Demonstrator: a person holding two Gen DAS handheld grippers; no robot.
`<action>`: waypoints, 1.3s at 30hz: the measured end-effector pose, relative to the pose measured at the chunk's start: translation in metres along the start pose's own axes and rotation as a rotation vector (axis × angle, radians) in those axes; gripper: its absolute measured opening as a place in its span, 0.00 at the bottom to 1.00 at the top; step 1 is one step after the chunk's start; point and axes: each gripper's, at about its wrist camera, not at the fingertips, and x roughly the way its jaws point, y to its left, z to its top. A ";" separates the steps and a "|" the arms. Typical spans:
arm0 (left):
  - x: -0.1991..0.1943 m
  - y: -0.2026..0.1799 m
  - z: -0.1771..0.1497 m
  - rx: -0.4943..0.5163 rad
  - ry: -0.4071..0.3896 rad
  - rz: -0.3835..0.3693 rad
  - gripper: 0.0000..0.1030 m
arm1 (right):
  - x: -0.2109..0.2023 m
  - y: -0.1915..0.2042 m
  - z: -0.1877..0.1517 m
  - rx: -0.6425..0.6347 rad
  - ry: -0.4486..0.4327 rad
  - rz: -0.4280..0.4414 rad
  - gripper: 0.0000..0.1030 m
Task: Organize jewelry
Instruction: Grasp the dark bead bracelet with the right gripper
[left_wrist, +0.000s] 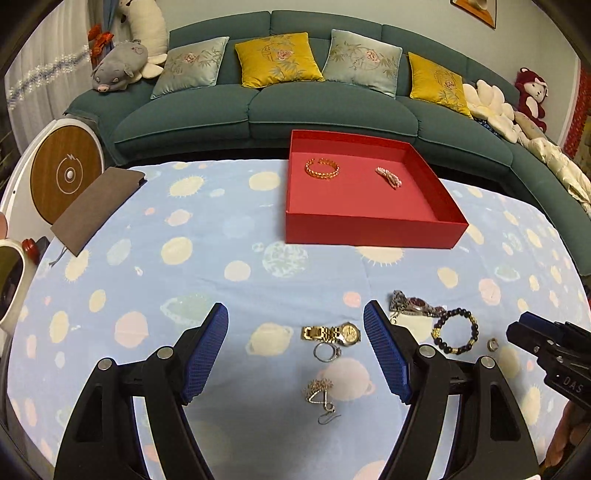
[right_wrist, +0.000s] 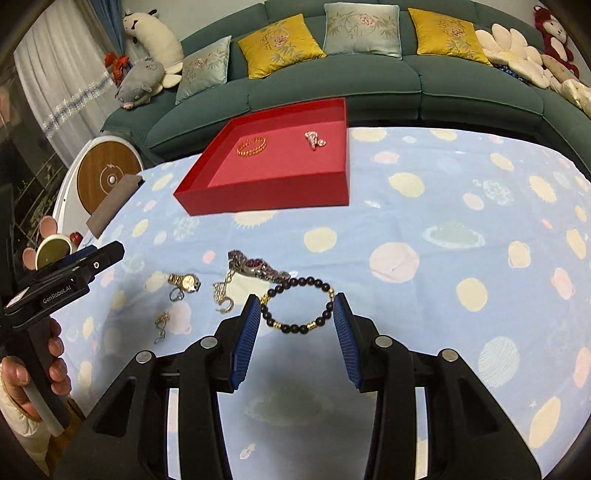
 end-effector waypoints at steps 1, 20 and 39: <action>0.002 -0.002 -0.002 0.005 0.006 -0.004 0.71 | 0.004 0.003 -0.005 -0.017 0.007 -0.011 0.38; 0.036 -0.012 -0.005 -0.004 0.046 -0.031 0.71 | 0.067 -0.001 -0.006 -0.076 0.089 -0.111 0.31; 0.074 -0.062 -0.018 0.104 0.108 -0.077 0.71 | 0.057 -0.015 -0.012 -0.078 0.108 -0.131 0.07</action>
